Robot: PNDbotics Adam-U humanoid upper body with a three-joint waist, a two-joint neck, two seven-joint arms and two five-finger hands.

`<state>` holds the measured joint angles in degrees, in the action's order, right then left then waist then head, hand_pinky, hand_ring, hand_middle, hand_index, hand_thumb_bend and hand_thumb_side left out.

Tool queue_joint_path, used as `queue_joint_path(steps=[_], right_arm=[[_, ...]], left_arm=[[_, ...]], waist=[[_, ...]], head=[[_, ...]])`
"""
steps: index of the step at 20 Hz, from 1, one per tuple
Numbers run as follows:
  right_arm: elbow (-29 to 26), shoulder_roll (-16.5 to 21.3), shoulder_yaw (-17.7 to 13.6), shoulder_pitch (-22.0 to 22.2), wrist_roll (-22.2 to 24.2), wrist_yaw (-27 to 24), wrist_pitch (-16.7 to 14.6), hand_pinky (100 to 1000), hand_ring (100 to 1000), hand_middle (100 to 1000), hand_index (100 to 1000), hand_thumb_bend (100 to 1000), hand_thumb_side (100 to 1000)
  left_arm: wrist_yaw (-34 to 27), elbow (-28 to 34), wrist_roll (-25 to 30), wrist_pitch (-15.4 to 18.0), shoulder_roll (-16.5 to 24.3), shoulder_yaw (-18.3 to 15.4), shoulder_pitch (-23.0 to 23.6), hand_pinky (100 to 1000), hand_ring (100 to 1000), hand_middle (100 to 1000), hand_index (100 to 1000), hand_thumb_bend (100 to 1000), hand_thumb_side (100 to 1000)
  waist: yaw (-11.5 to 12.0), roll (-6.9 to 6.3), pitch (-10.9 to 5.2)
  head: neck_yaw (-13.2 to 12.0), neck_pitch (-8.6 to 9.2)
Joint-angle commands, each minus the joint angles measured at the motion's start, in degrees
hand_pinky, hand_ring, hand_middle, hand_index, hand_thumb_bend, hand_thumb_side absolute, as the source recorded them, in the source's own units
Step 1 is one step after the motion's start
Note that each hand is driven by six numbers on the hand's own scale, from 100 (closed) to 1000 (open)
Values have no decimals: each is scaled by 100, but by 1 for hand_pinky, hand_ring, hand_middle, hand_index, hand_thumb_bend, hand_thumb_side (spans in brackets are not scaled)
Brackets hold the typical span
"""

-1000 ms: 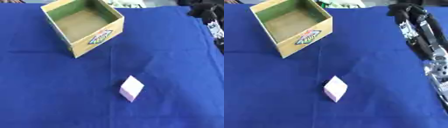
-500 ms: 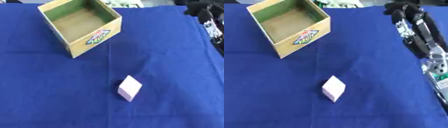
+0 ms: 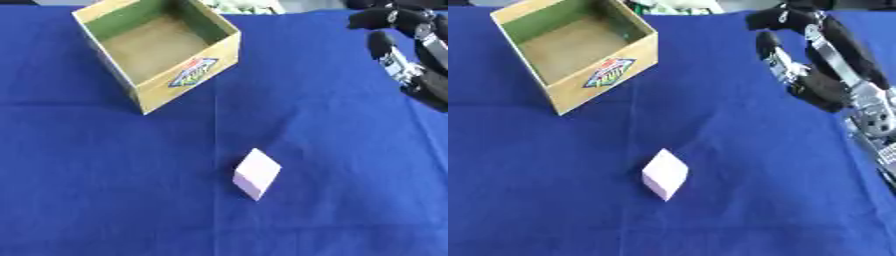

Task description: Pick up objects on the table and place them in the box.

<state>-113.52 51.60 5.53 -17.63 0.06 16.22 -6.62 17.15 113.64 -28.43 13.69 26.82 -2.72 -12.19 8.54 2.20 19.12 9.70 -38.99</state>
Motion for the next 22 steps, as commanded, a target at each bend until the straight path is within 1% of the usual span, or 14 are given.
queue_joint_path(steps=[1, 3, 6, 9, 14, 17, 20, 21, 22], right_arm=[[-107, 533, 218, -134, 184, 201, 71, 816, 808, 738, 845, 100, 1000], [-107, 685, 391, -204, 318, 250, 82, 817, 814, 748, 853, 120, 1000], [-107, 874, 632, -311, 566, 318, 26, 820, 827, 769, 879, 177, 1000], [-107, 963, 824, -422, 835, 375, -62, 828, 841, 789, 898, 224, 995], [-107, 958, 1100, -619, 1461, 380, -173, 845, 863, 815, 905, 327, 839], [-107, 928, 1200, -706, 1853, 296, -126, 850, 869, 819, 906, 357, 783], [-107, 909, 1214, -764, 2070, 227, -82, 850, 869, 819, 906, 357, 783], [-107, 904, 1230, -769, 2108, 221, -67, 856, 875, 823, 904, 390, 691], [-107, 887, 1298, -781, 2164, 240, -25, 856, 876, 823, 903, 387, 680]], left_arm=[[9, 95, 26, -5, 181, -36, -21, 710, 765, 735, 754, 554, 875], [4, 95, 38, -4, 184, -26, -20, 710, 765, 735, 754, 553, 876], [-3, 95, 52, -4, 191, -18, -21, 710, 764, 735, 753, 553, 876], [-10, 95, 60, -3, 195, -11, -26, 710, 764, 735, 753, 553, 876], [-24, 95, 82, -3, 193, 3, -30, 710, 764, 735, 753, 553, 876], [-29, 95, 88, -3, 194, 4, -28, 710, 764, 735, 753, 553, 876], [-32, 95, 90, -6, 194, 2, -24, 710, 764, 735, 753, 553, 876], [-33, 95, 92, -6, 193, 5, -28, 709, 763, 733, 752, 553, 876], [-38, 95, 98, -6, 189, 13, -35, 709, 763, 733, 752, 553, 876]], waist=[[4, -9, -133], [11, -5, -143], [24, -2, -153], [35, 2, -163], [51, 12, -180], [57, 20, -190], [55, 22, -194], [63, 29, -195], [74, 37, -196]], head=[[-10, -60], [-9, -65], [0, -74], [13, -83], [30, -101], [32, -107], [29, -111], [36, -113], [43, -117]])
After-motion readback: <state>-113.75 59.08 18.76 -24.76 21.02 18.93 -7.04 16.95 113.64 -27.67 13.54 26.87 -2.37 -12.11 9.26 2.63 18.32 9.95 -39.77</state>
